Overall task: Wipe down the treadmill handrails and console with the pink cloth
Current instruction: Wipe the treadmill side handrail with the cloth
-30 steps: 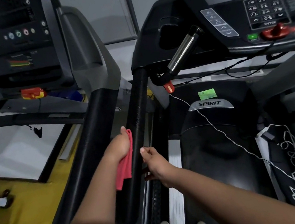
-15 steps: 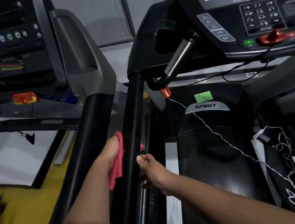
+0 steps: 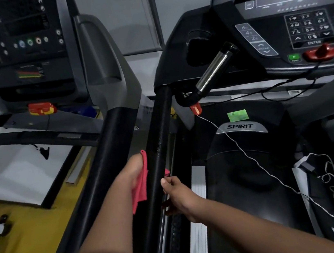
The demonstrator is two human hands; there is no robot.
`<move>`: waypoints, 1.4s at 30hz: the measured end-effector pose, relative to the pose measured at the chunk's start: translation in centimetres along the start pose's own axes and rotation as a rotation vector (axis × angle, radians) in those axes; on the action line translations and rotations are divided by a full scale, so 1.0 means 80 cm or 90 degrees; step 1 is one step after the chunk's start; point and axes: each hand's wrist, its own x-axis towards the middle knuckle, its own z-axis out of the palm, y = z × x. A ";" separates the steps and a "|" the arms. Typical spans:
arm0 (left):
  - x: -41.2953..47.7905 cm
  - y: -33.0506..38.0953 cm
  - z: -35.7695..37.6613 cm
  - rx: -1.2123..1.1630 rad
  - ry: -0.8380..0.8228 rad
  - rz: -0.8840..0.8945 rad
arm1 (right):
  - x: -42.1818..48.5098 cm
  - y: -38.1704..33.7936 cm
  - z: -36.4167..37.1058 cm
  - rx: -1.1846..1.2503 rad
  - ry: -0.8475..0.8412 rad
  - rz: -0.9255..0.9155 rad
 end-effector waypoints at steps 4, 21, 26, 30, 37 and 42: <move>0.004 -0.027 -0.011 -0.091 -0.098 -0.065 | 0.001 -0.001 -0.004 0.007 -0.010 0.002; -0.089 -0.009 0.032 0.377 0.278 0.089 | -0.001 0.000 -0.001 0.118 0.217 -0.261; -0.086 0.024 0.046 0.290 0.230 0.017 | -0.011 0.002 0.005 -0.074 0.181 -0.295; -0.084 0.010 0.046 0.299 0.217 0.143 | -0.004 -0.001 0.004 -0.014 0.142 -0.277; -0.076 -0.020 0.016 0.178 0.261 0.245 | 0.012 -0.012 0.016 -0.026 0.286 -0.244; -0.053 -0.031 0.012 0.047 0.292 0.266 | 0.003 -0.001 0.021 -0.114 0.300 -0.341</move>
